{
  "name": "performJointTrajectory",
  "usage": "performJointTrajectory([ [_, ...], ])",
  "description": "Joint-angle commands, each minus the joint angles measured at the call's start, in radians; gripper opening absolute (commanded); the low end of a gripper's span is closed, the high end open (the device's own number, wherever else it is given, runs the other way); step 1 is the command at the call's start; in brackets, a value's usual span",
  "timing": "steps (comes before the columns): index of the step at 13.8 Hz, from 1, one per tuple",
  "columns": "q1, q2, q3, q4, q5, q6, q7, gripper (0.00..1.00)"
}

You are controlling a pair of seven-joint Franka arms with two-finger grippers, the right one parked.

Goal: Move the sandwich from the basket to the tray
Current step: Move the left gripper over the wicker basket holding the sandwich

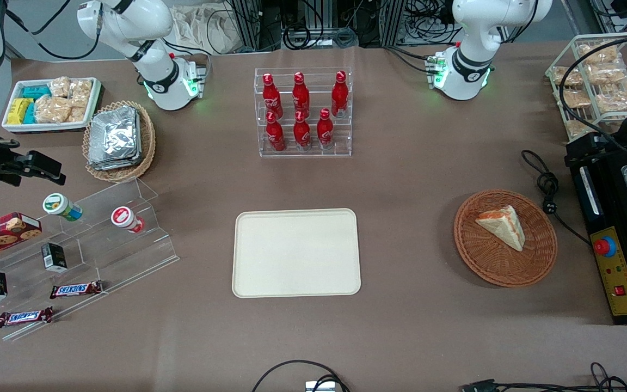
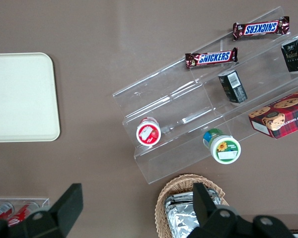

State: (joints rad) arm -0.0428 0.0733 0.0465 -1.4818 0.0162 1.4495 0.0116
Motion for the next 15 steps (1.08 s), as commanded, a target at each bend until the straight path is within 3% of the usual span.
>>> performJointTrajectory([
  [1, -0.005, 0.01, -0.004, 0.017, 0.011, -0.018, -0.031, 1.0],
  [8, -0.006, 0.039, -0.028, -0.037, 0.013, 0.032, -0.272, 0.98],
  [15, 0.001, -0.076, -0.028, -0.45, 0.005, 0.421, -0.472, 0.96],
])
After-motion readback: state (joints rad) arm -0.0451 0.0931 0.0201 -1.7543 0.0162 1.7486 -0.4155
